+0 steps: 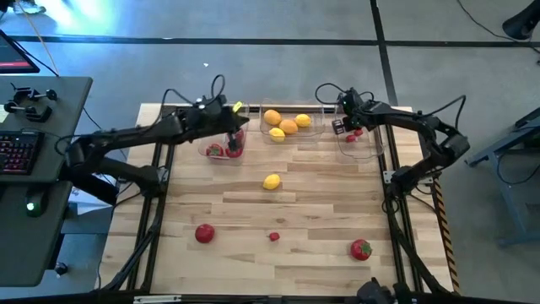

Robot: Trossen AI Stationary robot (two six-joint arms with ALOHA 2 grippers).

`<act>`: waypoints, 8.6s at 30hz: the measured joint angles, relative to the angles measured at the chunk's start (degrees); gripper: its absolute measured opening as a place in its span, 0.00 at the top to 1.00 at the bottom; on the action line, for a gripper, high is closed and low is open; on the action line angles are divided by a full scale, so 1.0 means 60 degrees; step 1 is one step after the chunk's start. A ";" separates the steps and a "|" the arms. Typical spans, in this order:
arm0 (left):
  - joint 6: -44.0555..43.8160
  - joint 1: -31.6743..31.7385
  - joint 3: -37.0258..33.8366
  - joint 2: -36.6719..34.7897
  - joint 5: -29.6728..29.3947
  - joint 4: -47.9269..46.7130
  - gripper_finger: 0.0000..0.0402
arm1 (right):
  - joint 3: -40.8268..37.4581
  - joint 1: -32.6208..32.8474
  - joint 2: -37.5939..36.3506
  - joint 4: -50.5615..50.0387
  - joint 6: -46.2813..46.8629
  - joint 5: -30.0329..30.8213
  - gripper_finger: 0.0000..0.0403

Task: Sort produce into baskets
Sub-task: Put the red chili into the right transparent bin, then put the red tomato into the left transparent bin, then put the red chili into the right transparent bin

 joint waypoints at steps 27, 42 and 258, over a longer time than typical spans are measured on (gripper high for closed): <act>-0.1297 -0.5570 -0.1539 -0.2088 -0.0093 -0.1332 1.00 | 0.0003 0.3131 -0.4145 -0.1431 -0.0311 0.1207 0.31; -0.5775 -0.8766 -0.1535 -0.1030 0.0237 -0.4324 0.86 | 0.0003 0.8902 -0.4214 -0.1388 0.1685 0.2456 0.31; -0.2109 -0.4438 -0.3411 -0.2367 -0.0339 0.1188 0.30 | 0.0003 1.3010 0.4408 1.0589 -0.0998 0.0065 0.48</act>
